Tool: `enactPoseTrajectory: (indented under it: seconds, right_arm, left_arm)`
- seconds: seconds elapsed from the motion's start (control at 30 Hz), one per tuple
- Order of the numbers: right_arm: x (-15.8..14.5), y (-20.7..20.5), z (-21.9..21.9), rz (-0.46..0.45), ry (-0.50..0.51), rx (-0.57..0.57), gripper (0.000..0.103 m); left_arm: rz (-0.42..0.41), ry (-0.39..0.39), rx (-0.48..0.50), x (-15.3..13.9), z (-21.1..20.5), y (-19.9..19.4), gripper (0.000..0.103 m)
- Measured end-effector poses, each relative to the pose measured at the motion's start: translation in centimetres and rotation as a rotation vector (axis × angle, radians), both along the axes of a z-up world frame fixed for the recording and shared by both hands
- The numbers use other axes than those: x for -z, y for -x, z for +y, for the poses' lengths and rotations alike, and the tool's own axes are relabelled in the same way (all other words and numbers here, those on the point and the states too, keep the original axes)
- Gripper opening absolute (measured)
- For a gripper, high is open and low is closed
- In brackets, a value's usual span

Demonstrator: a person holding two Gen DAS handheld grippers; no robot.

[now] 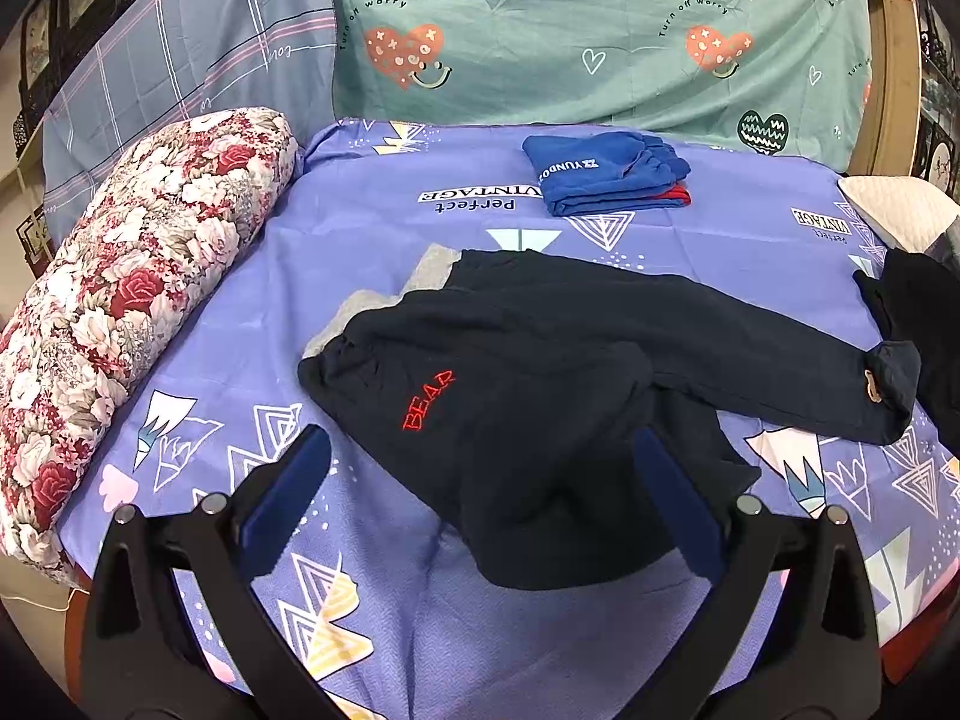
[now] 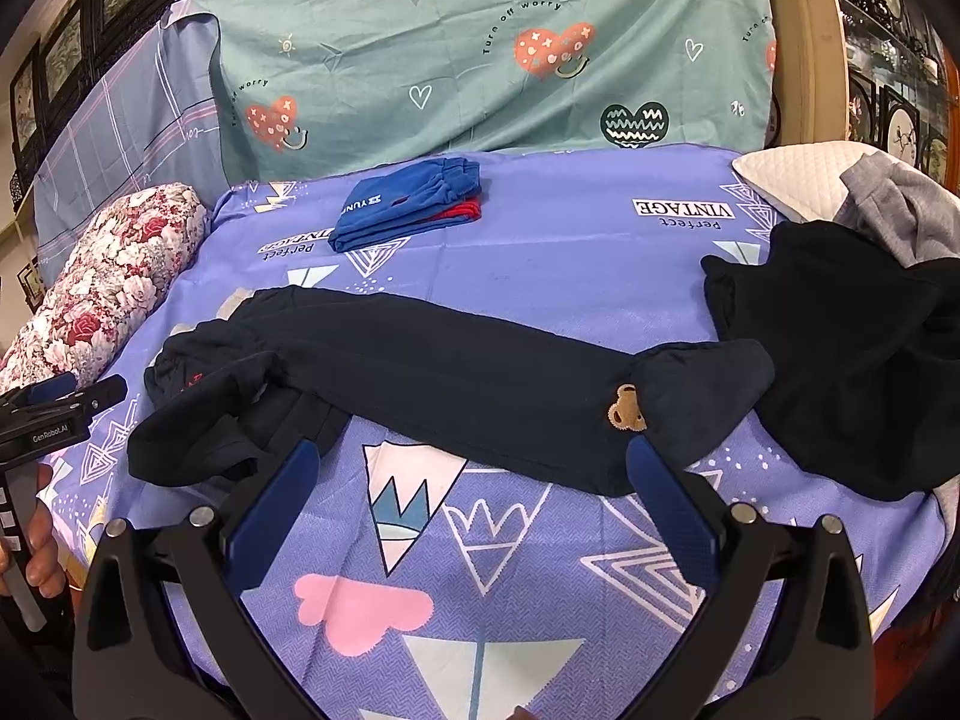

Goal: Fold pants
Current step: 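Move both grippers toward the waistband of the navy sweatpants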

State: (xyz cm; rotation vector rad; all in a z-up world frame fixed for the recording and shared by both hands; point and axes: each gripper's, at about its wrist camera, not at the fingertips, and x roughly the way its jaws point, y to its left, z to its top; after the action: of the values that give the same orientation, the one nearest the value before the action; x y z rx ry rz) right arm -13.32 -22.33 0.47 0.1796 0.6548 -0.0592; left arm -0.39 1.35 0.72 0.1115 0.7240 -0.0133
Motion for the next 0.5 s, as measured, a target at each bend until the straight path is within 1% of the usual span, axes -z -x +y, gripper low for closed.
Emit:
enactPoseTrajectory:
  seconds: [0.5]
  right_arm:
    - [0.16,0.02,0.10,0.001,0.004,0.006,0.102]
  left_arm:
    - [0.003,0.005,-0.005,0.30,0.18,0.05,0.101]
